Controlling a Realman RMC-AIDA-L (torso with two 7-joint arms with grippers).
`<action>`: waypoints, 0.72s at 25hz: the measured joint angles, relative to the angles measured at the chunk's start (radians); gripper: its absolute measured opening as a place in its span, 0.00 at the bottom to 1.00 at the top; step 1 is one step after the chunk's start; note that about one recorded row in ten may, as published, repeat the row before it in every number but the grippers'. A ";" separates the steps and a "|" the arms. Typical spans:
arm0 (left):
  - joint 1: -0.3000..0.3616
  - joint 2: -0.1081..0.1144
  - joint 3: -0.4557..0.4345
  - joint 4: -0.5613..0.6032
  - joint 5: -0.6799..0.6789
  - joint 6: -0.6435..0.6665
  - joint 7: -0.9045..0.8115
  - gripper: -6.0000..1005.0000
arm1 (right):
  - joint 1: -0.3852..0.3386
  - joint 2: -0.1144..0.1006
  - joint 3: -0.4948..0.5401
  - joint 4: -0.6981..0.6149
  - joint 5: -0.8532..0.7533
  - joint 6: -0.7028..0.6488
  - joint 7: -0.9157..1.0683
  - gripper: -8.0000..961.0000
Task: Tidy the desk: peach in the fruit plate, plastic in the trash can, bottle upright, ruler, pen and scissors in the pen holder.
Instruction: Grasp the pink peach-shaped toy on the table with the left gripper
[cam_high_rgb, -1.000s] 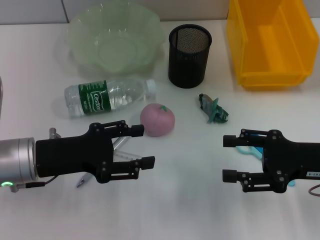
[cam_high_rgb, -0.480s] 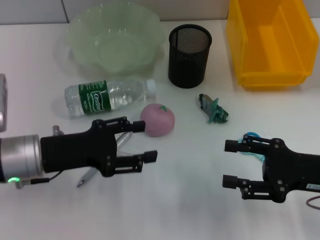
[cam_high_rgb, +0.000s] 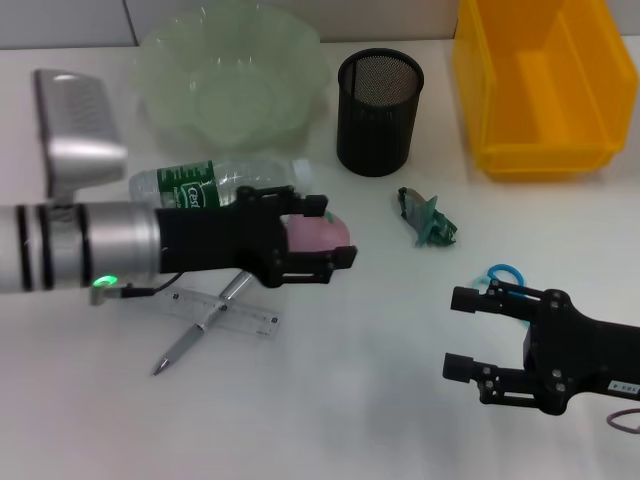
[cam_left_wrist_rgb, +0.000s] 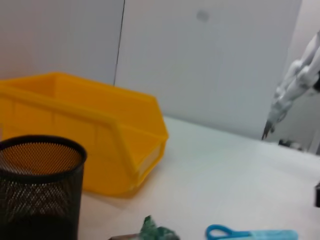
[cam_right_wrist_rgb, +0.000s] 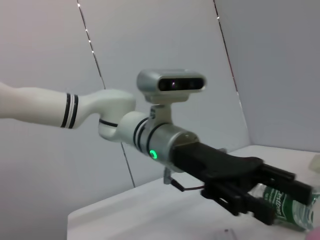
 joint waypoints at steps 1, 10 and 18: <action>-0.010 0.000 0.019 0.001 0.000 -0.022 -0.006 0.75 | -0.001 0.000 0.000 0.003 0.000 0.002 0.000 0.80; -0.028 0.000 0.121 0.039 0.000 -0.163 0.005 0.74 | -0.007 0.000 0.022 0.025 0.003 0.003 -0.014 0.80; -0.030 0.000 0.203 0.050 0.036 -0.285 0.000 0.74 | -0.010 0.001 0.031 0.027 0.007 0.003 -0.018 0.80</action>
